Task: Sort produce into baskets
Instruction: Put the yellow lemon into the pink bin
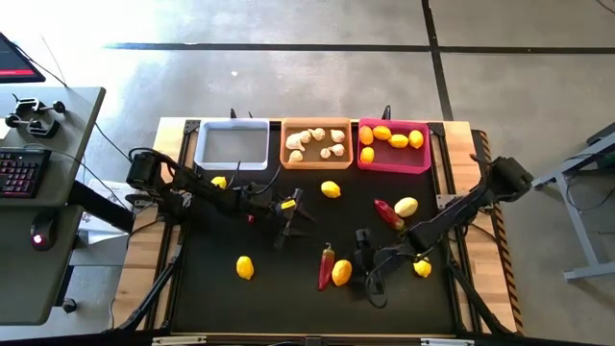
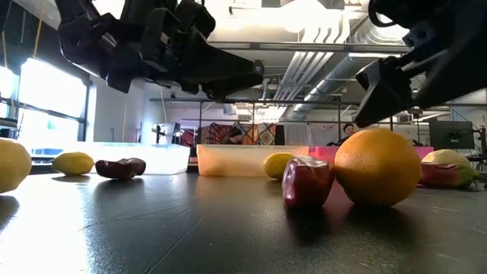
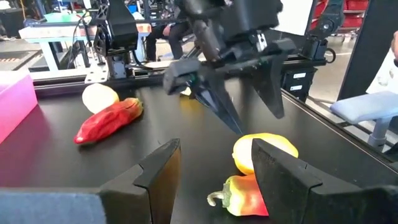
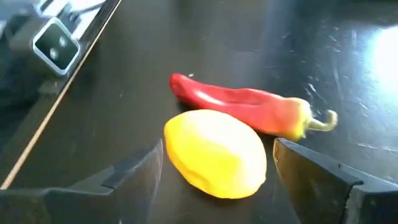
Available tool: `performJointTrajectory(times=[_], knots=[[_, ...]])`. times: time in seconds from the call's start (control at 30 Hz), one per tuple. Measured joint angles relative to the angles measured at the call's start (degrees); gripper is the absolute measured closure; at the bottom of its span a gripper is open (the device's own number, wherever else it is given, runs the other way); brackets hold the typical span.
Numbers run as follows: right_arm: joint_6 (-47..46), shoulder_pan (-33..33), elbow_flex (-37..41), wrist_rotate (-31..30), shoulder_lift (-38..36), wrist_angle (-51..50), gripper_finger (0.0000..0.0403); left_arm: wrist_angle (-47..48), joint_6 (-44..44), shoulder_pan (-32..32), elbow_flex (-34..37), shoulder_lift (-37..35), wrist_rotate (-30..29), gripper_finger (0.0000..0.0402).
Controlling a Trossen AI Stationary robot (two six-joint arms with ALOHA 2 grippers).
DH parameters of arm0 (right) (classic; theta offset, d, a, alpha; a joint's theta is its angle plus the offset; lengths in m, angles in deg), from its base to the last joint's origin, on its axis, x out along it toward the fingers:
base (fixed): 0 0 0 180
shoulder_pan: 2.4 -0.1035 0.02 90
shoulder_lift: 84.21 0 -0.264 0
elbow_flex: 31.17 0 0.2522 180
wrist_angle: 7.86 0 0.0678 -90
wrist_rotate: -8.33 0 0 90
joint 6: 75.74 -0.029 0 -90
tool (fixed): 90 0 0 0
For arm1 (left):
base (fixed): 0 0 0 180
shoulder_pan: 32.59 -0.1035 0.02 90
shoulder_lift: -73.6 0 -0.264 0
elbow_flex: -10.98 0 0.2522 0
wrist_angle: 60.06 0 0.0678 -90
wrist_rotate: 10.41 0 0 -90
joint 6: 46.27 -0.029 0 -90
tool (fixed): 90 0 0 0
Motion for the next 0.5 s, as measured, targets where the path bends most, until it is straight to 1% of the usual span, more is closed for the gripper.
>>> performJointTrajectory(times=[0.13,0.27,0.5], knots=[[3.4,-0.4,0.0,0.0,2.9,1.7,0.0105,0.0,-0.4,0.0,0.0,0.0,0.0,0.022],[4.9,-0.1,0.0,0.0,5.4,3.3,0.0105,0.0,-0.4,0.0,0.0,0.0,0.0,0.022],[8.0,0.7,0.0,0.3,6.3,6.6,0.0105,0.1,-0.4,0.0,0.0,0.0,0.0,0.022]])
